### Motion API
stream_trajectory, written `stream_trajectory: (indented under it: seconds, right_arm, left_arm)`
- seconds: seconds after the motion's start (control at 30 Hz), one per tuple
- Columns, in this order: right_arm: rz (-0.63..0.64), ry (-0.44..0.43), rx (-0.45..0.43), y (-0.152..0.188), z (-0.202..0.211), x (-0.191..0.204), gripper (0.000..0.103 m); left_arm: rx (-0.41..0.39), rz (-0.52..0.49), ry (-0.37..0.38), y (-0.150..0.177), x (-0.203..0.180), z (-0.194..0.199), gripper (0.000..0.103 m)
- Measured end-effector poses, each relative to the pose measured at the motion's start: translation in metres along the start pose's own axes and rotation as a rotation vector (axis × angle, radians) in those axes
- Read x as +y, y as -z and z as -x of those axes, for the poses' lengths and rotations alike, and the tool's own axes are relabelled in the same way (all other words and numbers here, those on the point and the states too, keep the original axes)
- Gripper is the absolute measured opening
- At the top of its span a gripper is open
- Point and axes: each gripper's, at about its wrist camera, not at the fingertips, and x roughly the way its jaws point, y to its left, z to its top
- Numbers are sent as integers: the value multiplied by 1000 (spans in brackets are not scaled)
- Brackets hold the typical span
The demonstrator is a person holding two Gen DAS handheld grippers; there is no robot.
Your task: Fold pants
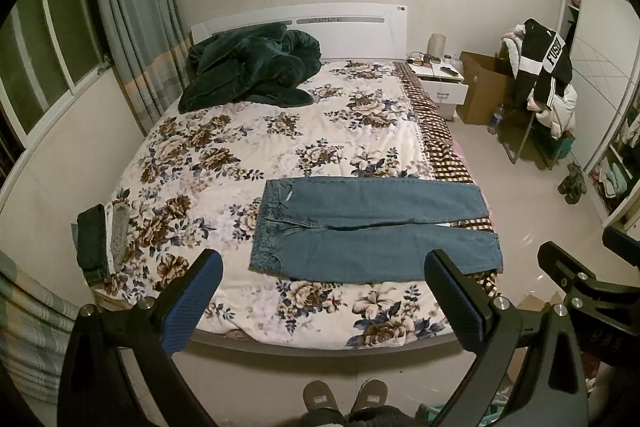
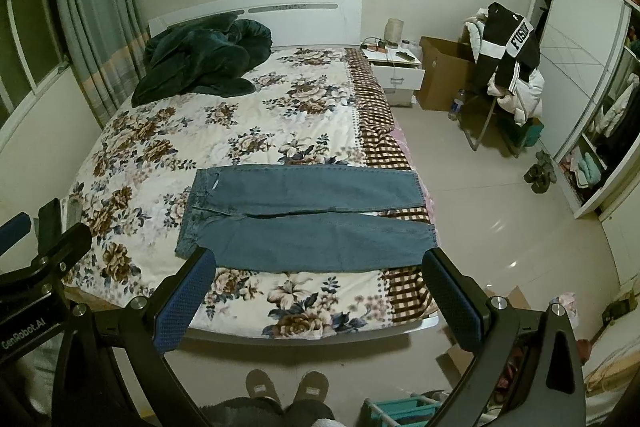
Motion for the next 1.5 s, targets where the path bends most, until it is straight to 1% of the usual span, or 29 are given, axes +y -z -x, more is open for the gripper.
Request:
stream_trajectory:
  seconds: [0.27,0.3,0.33,1.33,1.5]
  right_arm:
    - [1,-7,1,1,0,2,103]
    - [2,-6,0,0,1,3,103]
    - [3,-3,-2,0,1,4,103]
    - [3,-8,-2,-2,5,2,103]
    - [4,-16,3,-5,11,3,103]
  left_arm:
    - [7,0,1,-17,1,6,103]
    - [6,2,4,-14,4,7,103]
    - [-2,4,3,0,1,2,103]
    - [-7,6,4,-1,2,6,103]
    - [-9,8,1,-3,3,10,103]
